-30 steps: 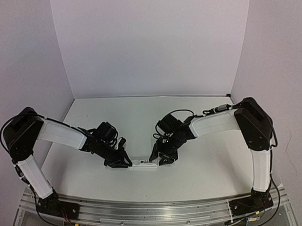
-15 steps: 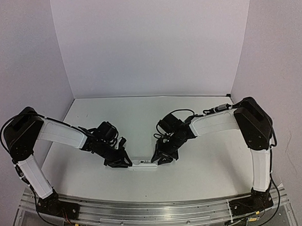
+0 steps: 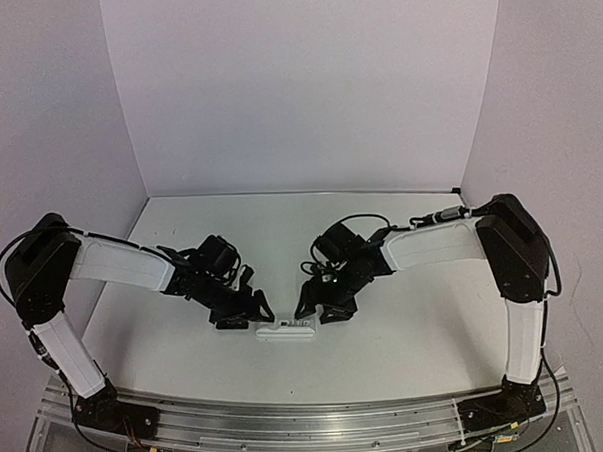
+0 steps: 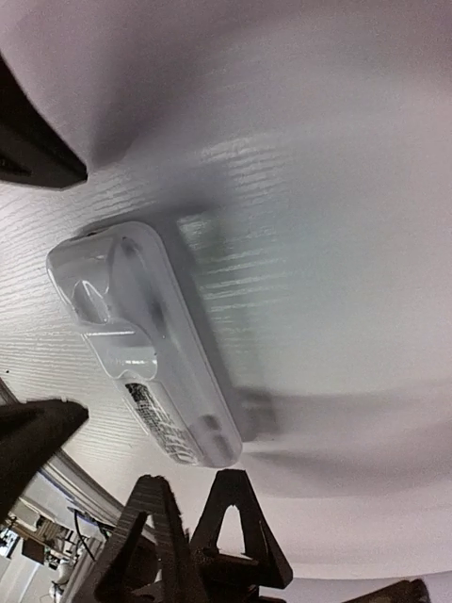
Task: Load the batteries into the remote control
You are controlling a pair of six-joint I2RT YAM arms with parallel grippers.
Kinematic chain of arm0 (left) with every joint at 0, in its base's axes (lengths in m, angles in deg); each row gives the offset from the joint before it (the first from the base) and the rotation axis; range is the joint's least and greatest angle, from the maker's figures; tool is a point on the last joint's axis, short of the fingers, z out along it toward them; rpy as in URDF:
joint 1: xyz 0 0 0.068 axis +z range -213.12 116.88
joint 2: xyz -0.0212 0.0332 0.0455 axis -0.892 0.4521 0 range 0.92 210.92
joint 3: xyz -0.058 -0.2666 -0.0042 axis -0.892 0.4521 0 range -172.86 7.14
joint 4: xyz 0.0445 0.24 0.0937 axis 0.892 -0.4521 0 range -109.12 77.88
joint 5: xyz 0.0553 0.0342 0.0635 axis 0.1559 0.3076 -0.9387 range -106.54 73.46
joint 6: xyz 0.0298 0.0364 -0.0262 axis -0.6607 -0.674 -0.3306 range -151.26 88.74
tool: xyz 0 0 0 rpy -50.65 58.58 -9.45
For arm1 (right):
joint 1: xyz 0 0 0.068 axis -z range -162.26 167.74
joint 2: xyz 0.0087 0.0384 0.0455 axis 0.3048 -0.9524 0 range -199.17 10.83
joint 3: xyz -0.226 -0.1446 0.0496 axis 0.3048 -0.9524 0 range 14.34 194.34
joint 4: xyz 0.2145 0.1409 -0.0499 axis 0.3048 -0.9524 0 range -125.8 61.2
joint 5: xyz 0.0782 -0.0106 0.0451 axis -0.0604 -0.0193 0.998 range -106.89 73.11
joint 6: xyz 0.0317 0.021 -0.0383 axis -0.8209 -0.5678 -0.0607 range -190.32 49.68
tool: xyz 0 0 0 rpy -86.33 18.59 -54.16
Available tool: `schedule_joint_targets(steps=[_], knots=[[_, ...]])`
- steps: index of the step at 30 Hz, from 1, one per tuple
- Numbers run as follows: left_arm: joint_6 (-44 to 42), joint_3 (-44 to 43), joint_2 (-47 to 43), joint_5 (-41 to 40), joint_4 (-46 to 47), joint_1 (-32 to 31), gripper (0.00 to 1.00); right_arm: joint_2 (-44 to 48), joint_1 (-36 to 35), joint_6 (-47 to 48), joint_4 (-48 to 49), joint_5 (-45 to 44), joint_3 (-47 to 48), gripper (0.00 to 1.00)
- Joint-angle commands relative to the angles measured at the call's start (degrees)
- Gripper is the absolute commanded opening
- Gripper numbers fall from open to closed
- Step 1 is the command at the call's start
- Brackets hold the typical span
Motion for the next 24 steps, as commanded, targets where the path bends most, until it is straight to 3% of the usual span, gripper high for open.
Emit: schedule_joint_targets(steps=[1,5,10,16,24], knots=[[-1.2,-5.2,-9.7,-9.9,-4.5,-0.1,0.96,9.5,-0.2,21.9,-0.3,-3.7,1.8,0.75],[-0.9,-6.0,-17.5,-18.8,-9.5,-0.1,1.0,10.8,-0.2,42.3,-2.7,3.4,2.0,0.88],[1.2,-3.3,-27.7,-30.0,-14.3,0.0,1.0,8.2,-0.6,64.3,-3.9,6.7,1.6,0.91],[5.5,3.0,-39.2,-34.5,-16.5,0.0,1.0,3.9,-1.5,75.0,-4.2,3.8,4.2,0.91],[8.7,10.1,-47.4,-33.2,-14.8,0.0,1.0,-4.1,-4.9,82.7,-4.5,-5.0,7.9,0.9]])
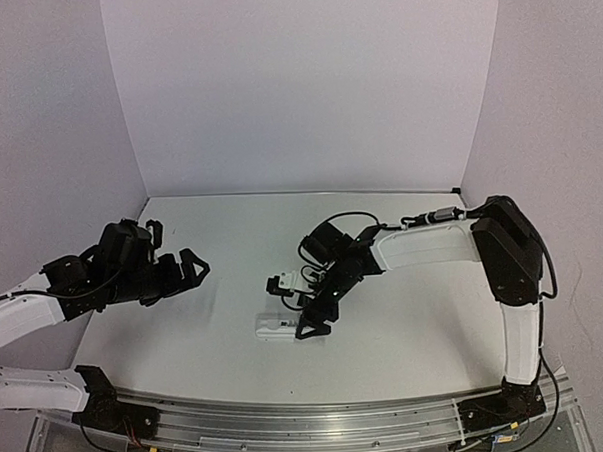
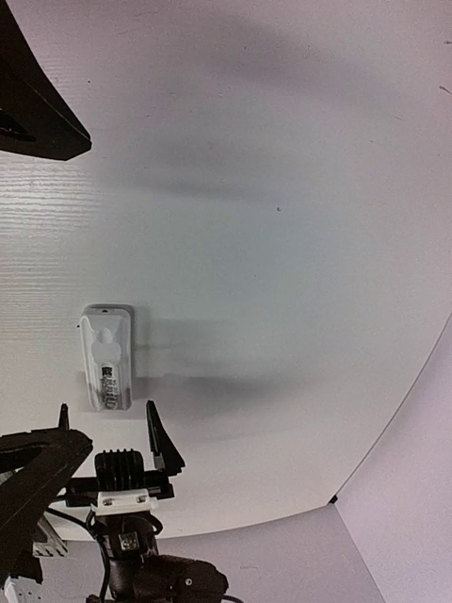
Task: Load the batteries into the remote control
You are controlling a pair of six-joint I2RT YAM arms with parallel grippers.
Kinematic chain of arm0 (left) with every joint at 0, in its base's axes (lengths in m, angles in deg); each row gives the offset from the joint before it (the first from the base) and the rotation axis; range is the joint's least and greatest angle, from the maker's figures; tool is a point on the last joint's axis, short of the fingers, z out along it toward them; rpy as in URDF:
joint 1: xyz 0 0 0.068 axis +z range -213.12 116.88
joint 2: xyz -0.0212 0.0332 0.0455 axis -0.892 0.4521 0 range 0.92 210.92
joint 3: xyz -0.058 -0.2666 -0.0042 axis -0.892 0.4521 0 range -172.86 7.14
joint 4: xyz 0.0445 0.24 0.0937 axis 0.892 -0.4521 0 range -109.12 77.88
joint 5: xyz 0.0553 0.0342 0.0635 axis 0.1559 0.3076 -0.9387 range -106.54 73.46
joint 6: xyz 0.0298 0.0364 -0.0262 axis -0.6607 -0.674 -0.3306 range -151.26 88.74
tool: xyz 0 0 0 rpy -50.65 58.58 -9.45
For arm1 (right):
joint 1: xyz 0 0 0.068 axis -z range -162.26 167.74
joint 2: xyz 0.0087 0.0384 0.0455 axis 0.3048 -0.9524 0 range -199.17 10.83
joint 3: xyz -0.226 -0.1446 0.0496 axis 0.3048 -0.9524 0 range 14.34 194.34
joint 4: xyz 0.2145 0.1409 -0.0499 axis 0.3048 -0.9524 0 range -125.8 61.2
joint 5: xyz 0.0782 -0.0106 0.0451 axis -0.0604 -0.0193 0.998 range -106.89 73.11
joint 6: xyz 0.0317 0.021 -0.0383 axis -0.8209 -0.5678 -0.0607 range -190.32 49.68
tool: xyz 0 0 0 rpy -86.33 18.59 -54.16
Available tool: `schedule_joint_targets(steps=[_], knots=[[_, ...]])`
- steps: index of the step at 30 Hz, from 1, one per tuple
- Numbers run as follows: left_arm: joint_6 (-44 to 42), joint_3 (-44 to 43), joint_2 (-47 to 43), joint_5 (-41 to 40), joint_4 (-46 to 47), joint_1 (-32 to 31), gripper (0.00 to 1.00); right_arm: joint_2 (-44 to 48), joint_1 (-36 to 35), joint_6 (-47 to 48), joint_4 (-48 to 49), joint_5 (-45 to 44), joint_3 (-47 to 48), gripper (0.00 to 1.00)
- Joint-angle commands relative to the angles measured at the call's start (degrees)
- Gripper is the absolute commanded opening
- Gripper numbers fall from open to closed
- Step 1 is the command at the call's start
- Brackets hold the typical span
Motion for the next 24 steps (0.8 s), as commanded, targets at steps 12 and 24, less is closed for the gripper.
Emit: schedule_joint_targets(steps=[12,24], knots=[[0.9,3.7,-2.0,1.2,4.3,0.0,1.0,-7.0,-3.5,5.9,-0.8,-10.0,2.0,0.63],[-11.9,-1.0,-2.7,4.8,13.8,0.0,1.0,2.3,-3.0,-16.1,0.6,-0.7,3.7,0.16]])
